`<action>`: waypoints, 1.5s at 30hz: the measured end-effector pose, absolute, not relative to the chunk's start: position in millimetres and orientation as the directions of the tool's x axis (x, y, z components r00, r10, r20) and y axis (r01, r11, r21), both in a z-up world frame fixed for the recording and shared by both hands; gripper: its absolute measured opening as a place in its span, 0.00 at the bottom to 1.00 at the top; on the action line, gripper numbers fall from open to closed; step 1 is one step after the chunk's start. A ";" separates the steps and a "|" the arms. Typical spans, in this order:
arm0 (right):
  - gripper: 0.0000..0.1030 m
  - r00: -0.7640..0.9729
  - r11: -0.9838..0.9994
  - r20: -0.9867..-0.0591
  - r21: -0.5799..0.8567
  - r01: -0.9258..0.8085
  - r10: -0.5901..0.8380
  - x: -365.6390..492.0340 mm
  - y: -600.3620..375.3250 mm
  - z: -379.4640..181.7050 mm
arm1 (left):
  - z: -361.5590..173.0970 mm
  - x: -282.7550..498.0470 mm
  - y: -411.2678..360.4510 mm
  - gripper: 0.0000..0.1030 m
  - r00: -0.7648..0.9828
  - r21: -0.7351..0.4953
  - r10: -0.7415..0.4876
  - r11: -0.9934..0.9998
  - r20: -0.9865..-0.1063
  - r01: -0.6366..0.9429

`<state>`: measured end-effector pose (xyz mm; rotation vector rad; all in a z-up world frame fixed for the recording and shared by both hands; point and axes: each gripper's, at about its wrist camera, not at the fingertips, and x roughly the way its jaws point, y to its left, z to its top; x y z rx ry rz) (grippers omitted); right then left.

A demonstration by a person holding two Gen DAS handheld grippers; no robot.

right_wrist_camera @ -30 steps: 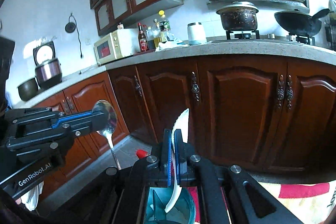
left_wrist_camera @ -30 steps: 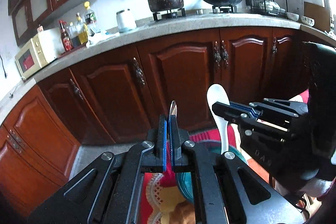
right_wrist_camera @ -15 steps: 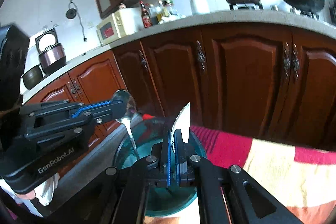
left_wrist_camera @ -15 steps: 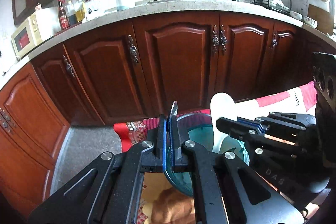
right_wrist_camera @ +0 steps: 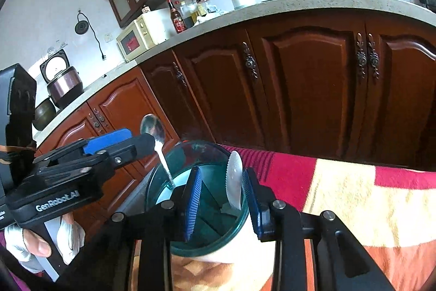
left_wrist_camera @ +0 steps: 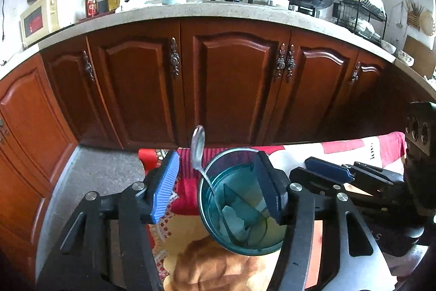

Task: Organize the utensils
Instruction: 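Lower both spoons into the cup and open both grippers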

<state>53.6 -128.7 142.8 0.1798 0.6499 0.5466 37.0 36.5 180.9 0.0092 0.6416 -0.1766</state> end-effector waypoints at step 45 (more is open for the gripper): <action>0.42 0.716 0.989 -0.688 0.147 -0.023 0.120 -123.5 -272.7 159.8 | 163.7 -82.5 -82.3 0.62 0.661 -0.252 -0.334 0.942 -0.672 0.220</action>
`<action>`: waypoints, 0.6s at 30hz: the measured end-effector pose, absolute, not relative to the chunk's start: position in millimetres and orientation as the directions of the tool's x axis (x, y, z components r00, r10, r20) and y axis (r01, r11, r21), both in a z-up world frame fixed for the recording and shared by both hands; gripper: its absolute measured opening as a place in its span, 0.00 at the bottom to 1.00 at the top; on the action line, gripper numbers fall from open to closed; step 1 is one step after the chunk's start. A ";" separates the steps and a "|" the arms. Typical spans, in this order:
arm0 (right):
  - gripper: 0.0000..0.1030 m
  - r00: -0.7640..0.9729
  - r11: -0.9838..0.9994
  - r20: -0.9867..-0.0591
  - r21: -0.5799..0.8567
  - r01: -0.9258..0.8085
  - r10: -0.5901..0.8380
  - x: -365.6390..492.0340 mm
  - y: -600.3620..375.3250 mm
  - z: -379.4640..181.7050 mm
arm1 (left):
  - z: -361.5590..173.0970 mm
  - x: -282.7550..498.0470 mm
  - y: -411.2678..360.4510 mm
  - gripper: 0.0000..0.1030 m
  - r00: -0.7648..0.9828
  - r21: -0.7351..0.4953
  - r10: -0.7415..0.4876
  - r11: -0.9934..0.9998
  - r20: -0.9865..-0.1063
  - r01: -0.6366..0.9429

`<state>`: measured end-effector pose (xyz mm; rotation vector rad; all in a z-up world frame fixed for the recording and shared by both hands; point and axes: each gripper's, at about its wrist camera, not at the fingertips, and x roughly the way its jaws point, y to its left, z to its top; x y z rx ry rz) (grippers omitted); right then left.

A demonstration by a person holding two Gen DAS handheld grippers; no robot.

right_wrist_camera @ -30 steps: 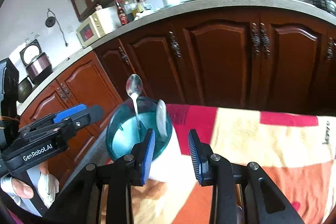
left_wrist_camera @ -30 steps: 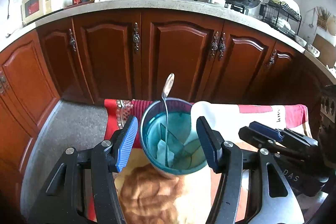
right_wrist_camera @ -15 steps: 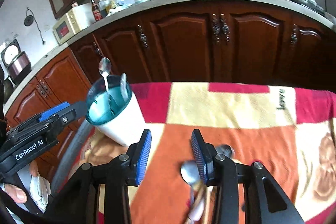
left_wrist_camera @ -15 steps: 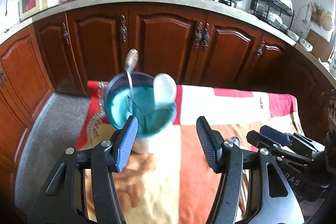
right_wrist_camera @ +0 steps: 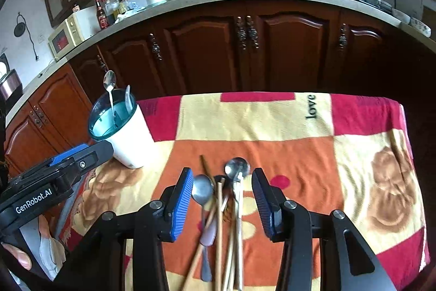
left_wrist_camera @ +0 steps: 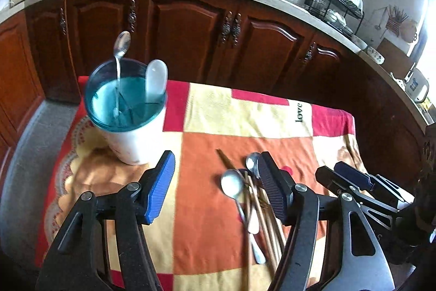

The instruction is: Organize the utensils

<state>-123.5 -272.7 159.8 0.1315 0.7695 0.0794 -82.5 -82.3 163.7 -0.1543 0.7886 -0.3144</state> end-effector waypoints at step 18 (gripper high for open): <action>0.42 0.679 0.988 -0.733 0.138 0.072 0.053 -131.2 -317.7 131.6 | 127.7 -86.3 -111.4 0.62 0.580 -0.230 -0.352 0.934 -0.735 0.275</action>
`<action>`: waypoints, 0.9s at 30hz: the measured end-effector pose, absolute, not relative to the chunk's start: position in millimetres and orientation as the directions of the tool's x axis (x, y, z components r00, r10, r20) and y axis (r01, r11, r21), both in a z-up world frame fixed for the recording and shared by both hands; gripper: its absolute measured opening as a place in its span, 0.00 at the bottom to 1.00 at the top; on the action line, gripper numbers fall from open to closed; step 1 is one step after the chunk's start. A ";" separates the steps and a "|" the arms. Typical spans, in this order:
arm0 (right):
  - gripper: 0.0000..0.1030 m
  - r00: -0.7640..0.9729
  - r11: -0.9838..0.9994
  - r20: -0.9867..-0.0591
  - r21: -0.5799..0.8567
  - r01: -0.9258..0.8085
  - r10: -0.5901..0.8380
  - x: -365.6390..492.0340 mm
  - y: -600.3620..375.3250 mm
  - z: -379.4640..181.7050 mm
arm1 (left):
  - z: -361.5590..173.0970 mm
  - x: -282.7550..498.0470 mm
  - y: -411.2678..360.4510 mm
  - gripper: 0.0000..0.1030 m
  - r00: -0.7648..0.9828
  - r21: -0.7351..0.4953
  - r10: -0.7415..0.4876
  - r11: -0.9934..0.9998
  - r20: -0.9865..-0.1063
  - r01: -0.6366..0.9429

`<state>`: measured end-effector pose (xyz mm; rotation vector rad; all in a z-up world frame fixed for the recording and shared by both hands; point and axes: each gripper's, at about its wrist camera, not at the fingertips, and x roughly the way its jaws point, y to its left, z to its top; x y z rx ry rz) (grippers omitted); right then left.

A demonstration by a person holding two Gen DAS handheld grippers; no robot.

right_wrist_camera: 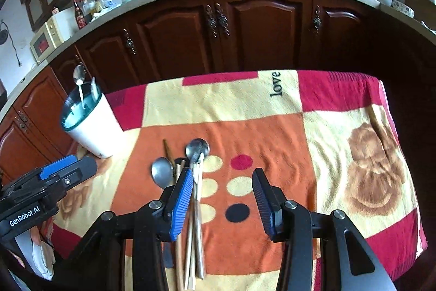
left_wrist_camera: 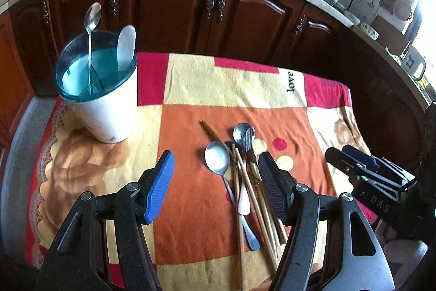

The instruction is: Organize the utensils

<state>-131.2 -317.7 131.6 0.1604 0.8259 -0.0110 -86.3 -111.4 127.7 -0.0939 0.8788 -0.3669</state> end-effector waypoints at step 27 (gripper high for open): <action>0.26 0.464 0.929 -0.810 0.355 -0.100 0.359 -38.7 -302.4 49.3 | 40.9 -13.5 -118.9 0.62 0.383 -0.302 -0.409 0.902 -0.828 0.310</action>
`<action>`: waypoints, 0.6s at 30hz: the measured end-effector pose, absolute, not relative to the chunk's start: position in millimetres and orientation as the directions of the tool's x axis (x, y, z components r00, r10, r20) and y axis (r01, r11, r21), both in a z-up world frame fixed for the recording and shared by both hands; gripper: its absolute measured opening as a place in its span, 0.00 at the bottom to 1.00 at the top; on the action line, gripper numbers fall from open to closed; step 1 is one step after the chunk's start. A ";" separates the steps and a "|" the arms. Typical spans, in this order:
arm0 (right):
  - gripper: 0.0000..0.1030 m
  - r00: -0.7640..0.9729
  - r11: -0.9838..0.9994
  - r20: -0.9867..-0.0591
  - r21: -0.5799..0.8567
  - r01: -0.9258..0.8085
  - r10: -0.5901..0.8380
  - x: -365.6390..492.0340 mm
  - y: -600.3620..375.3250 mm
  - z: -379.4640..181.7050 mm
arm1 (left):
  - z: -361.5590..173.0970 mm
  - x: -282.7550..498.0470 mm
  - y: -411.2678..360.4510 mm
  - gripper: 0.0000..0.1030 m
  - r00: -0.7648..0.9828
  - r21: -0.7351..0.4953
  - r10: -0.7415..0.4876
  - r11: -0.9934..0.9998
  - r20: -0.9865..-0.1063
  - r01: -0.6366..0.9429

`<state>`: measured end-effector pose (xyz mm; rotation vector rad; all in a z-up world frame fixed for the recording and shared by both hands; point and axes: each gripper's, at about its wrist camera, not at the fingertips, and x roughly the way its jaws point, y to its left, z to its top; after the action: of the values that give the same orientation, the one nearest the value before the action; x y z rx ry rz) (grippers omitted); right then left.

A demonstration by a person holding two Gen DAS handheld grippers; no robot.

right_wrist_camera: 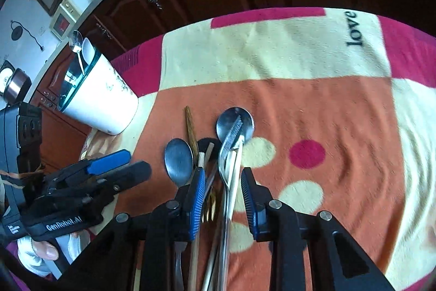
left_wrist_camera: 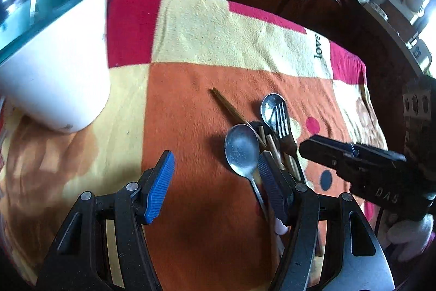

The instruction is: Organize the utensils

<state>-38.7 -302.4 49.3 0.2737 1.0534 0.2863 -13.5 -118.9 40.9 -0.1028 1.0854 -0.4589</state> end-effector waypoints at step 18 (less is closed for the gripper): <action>0.06 0.390 0.841 -0.774 0.542 -0.002 0.499 14.5 -317.8 18.3 | 28.3 9.3 -148.1 0.06 0.319 -0.275 -0.461 0.830 -0.828 0.485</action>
<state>14.5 -317.8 18.3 0.5040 1.1358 0.3357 9.3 -148.1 28.3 0.0254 1.0794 -0.6224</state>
